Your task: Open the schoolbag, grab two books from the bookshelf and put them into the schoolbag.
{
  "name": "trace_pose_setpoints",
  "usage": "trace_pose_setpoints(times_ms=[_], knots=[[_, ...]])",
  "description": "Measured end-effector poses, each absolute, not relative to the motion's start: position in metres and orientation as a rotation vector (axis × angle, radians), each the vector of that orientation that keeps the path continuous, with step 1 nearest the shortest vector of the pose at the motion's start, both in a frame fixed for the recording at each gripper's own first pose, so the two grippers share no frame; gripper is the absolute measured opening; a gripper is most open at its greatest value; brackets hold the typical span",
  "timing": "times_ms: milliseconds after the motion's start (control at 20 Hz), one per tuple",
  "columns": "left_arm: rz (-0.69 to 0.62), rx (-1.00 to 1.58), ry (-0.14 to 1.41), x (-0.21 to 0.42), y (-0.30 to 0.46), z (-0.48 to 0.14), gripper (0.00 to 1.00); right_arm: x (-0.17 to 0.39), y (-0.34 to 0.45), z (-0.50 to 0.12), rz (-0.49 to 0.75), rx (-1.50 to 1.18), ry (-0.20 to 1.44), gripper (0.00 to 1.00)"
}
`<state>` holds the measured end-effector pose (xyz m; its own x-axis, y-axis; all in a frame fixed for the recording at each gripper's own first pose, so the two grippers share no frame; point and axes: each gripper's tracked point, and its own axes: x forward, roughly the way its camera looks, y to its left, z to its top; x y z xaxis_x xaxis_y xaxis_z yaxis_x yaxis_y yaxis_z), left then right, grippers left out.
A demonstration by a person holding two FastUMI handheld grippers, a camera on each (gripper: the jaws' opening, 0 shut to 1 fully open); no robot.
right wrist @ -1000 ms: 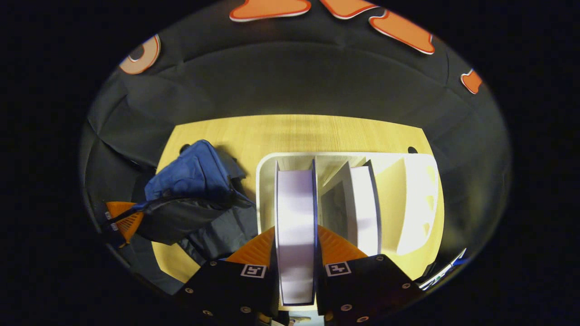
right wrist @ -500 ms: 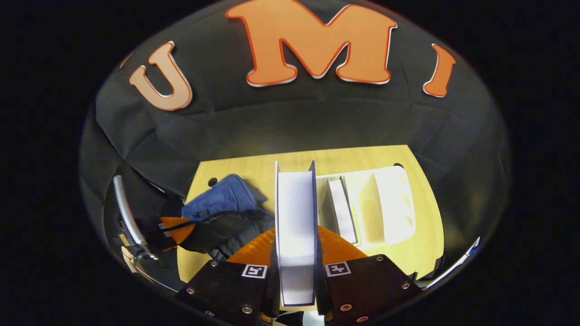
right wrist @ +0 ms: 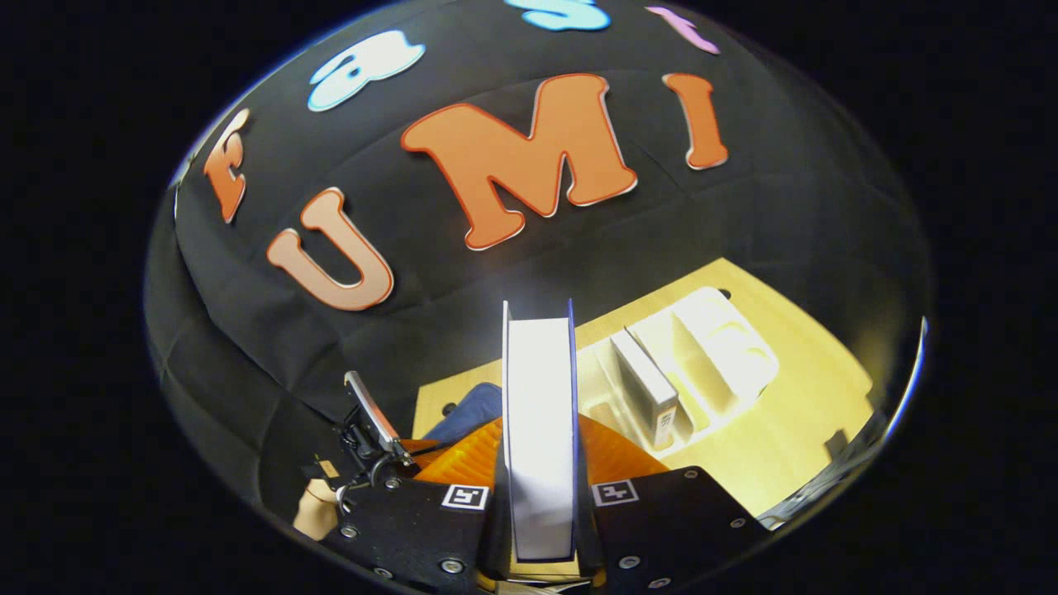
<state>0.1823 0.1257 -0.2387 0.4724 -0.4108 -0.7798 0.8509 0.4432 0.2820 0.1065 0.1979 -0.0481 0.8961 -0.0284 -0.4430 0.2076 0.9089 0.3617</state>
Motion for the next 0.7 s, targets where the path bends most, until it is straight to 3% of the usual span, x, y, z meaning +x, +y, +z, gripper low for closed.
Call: trace_pose_setpoints(times_ms=[400,700], knots=[[-0.884,0.721,0.668,0.178,0.128,-0.233,0.0,0.104,0.228,-0.178,-0.149,0.811,0.45,0.31],[-0.893,0.728,0.651,0.174,0.124,-0.224,0.0,0.123,0.236,-0.25,-0.178,0.959,0.426,0.3]])
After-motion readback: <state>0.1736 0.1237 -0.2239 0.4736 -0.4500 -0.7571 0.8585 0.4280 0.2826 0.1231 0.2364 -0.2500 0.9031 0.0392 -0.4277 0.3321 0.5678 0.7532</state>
